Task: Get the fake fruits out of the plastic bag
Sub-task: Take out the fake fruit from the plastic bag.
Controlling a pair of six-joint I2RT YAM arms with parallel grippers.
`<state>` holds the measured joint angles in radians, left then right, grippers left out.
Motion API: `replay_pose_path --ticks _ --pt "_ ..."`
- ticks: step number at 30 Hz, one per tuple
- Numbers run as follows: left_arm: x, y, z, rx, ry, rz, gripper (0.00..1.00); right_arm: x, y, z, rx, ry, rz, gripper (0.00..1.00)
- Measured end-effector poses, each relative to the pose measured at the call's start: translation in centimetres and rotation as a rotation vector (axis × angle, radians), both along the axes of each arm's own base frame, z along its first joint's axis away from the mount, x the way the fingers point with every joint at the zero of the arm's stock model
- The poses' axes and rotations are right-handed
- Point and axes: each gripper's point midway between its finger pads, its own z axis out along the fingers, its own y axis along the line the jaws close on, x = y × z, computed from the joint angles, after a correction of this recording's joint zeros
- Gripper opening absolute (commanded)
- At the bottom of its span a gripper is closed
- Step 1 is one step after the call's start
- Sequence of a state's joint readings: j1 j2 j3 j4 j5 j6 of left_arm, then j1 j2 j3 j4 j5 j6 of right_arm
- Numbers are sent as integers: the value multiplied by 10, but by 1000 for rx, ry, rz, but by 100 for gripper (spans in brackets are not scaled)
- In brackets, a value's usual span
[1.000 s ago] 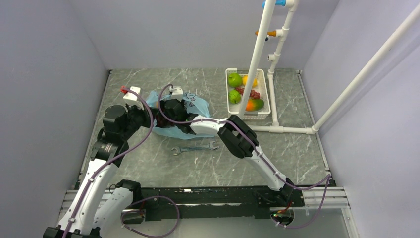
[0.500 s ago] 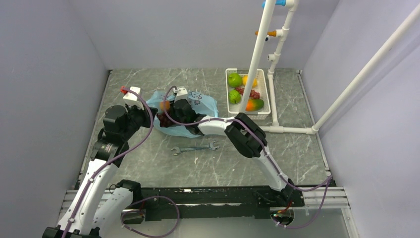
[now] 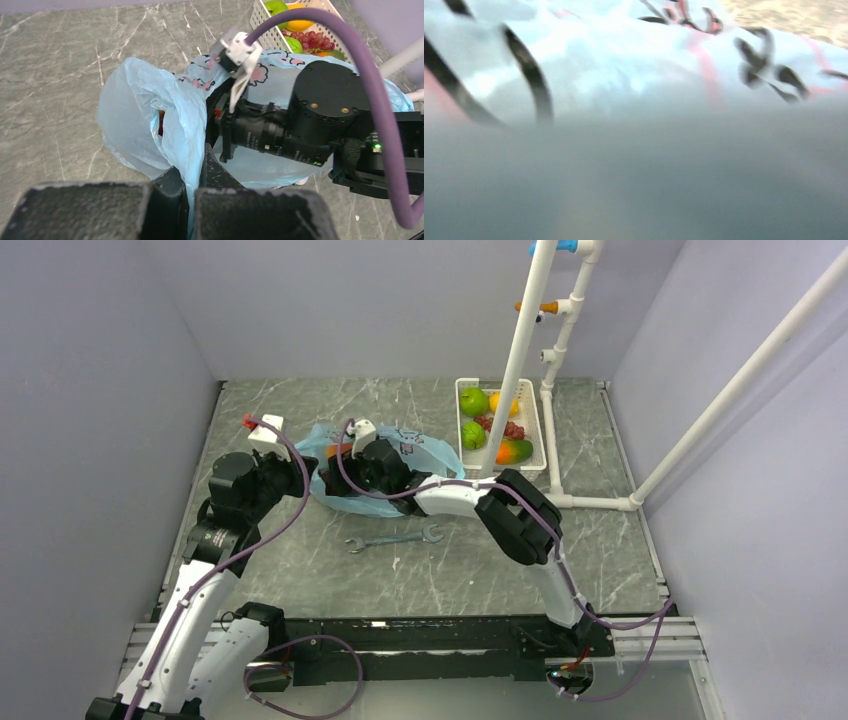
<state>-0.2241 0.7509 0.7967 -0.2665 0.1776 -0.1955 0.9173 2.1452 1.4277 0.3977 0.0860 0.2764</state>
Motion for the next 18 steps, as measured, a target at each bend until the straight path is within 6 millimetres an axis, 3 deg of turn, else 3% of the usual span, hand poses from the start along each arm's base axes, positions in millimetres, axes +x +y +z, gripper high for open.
replay_pose_path --ticks 5,10,14,18 --pt "-1 -2 0 2 -1 -7 0 -6 30 -9 11 19 112 99" --pt "-2 -4 0 10 -4 -18 0 1 45 -26 -18 19 129 99" --pt "-2 -4 0 12 -5 -18 0 15 44 -42 -58 19 63 92" --pt "-2 -4 0 15 -9 -19 0 14 44 -45 -79 4 45 88"
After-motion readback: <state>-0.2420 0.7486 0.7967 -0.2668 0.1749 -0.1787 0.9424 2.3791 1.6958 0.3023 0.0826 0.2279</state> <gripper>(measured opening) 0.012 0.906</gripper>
